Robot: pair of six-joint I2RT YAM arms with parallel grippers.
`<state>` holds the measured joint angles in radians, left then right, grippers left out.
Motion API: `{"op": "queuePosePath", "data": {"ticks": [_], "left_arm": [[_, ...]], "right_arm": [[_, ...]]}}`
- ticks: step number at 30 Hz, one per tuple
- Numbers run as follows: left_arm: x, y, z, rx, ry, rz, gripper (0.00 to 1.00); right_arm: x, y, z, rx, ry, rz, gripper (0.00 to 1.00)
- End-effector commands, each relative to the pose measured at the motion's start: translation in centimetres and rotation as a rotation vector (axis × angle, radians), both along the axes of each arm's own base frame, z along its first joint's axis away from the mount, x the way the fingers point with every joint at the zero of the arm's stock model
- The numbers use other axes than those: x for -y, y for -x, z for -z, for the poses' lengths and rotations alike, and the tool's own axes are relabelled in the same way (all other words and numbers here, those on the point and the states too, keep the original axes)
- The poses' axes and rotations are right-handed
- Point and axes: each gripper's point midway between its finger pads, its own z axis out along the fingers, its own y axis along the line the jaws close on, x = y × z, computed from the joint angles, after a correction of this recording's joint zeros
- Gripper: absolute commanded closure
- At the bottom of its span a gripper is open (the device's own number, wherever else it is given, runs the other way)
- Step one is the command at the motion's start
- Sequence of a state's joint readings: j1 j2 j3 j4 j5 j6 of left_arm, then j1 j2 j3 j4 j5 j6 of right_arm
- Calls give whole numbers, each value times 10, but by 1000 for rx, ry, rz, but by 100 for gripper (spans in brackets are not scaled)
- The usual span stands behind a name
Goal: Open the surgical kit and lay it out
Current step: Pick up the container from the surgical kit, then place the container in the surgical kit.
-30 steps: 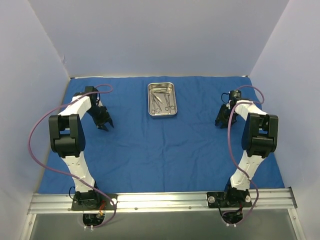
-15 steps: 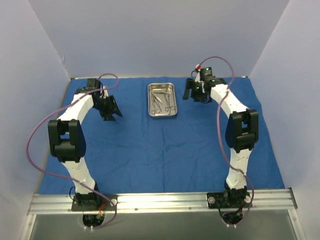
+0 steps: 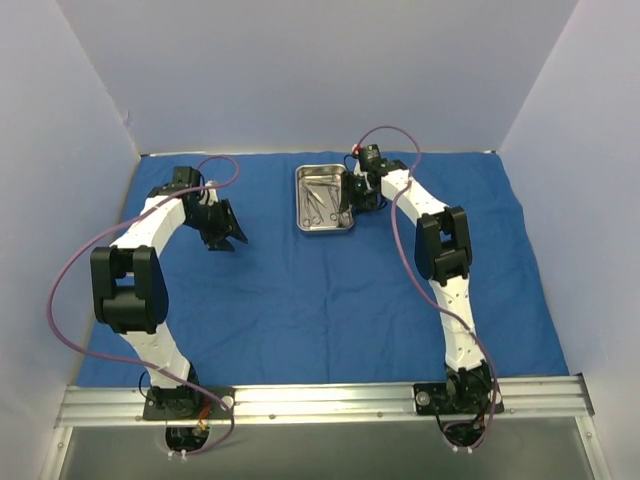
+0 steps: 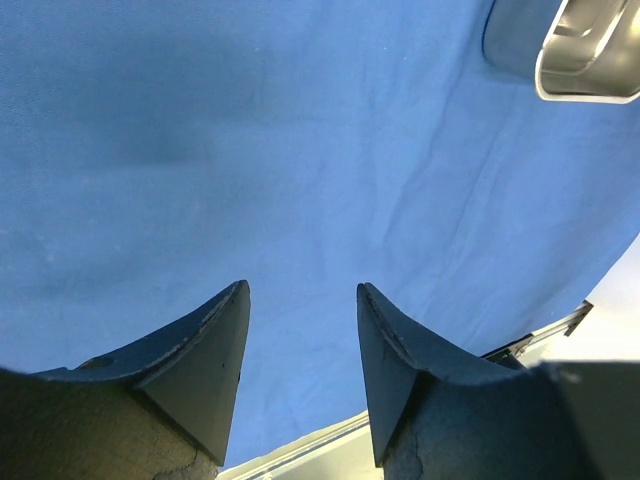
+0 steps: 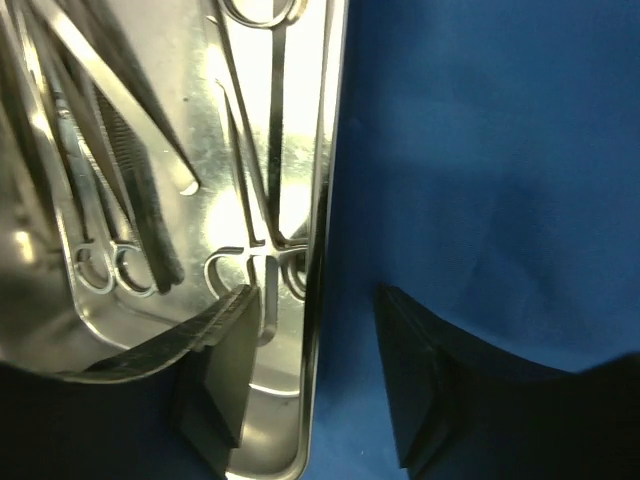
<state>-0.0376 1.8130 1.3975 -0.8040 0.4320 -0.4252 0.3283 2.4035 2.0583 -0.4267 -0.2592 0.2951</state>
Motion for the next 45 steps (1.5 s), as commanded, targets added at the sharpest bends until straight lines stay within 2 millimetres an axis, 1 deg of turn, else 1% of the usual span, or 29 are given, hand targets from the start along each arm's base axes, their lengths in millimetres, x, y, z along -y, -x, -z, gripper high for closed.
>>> {"op": "queuePosePath", "data": {"ticks": [1, 2, 5, 8, 9, 10, 13, 16, 17, 18, 19, 20, 22, 23, 24, 27, 28, 29, 31, 32, 35, 36, 38, 39, 40, 41, 42, 43, 45], "left_arm": [[2, -9, -25, 96, 21, 19, 44], [1, -9, -24, 92, 17, 16, 44], [1, -11, -26, 96, 16, 17, 45], [0, -12, -29, 96, 11, 18, 45], [-1, -12, -29, 96, 7, 16, 45], [-1, -12, -29, 92, 2, 15, 45], [-3, -13, -29, 91, -10, 11, 45], [-7, -16, -34, 99, -32, 4, 45], [-11, -18, -35, 105, -34, -4, 45], [-12, -20, -39, 112, -32, -11, 45], [-14, -24, -42, 124, -36, -19, 44], [-16, -26, -45, 130, -40, -28, 45], [-21, -32, -51, 148, -50, -44, 44], [-21, -34, -52, 148, -50, -49, 44], [-34, -38, -54, 153, -53, -83, 44], [-43, -48, -60, 185, -73, -100, 44], [-46, -50, -57, 178, -86, -99, 44], [-55, -55, -61, 196, -133, -100, 44], [-63, -59, -63, 198, -154, -84, 45], [-67, -63, -70, 234, -175, -62, 45], [-75, -66, -82, 291, -203, -37, 44], [-74, -65, -83, 294, -198, -32, 44], [-69, -64, -91, 345, -184, -10, 44], [-63, -60, -85, 345, -157, 11, 44], [-61, -56, -91, 367, -156, 27, 44], [-58, -52, -90, 370, -155, 38, 44], [-57, -42, -80, 345, -155, 46, 44], [-57, -37, -87, 376, -163, 57, 44], [-57, -24, -85, 371, -174, 64, 44]], "right_arm": [[4, -4, -11, 14, 22, 21, 52], [3, -2, -5, 4, 27, 17, 54], [0, -6, 0, 8, 27, 2, 60], [-4, -12, -2, 37, 36, -30, 82], [-8, -15, -6, 58, 38, -47, 98], [-8, -17, -8, 74, 52, -64, 100], [-11, -21, -16, 105, 56, -94, 100], [-7, -24, -40, 171, 93, -128, 100], [-5, -25, -59, 214, 104, -154, 100], [-4, -25, -68, 231, 111, -164, 100], [-2, -23, -74, 242, 107, -174, 100], [-3, -20, -91, 271, 96, -192, 100], [-7, -14, -103, 294, 83, -239, 100], [-9, -6, -110, 297, 68, -256, 100], [-11, -2, -111, 308, 75, -300, 100], [-33, 24, -113, 304, 53, -400, 100], [-42, 32, -115, 304, 44, -434, 100], [-62, 52, -116, 302, 44, -494, 100], [-81, 75, -115, 305, 84, -582, 100], [-99, 96, -115, 309, 111, -640, 100], [-114, 125, -118, 324, 159, -738, 100], [-123, 142, -114, 312, 171, -782, 100], [-128, 156, -115, 318, 188, -838, 100], [-135, 171, -112, 306, 192, -880, 100], [-137, 177, -114, 310, 193, -899, 100], [-139, 181, -112, 310, 196, -919, 100], [-139, 187, -109, 291, 196, -933, 100], [-139, 190, -106, 280, 194, -941, 100], [-139, 194, -104, 267, 185, -957, 100]]}}
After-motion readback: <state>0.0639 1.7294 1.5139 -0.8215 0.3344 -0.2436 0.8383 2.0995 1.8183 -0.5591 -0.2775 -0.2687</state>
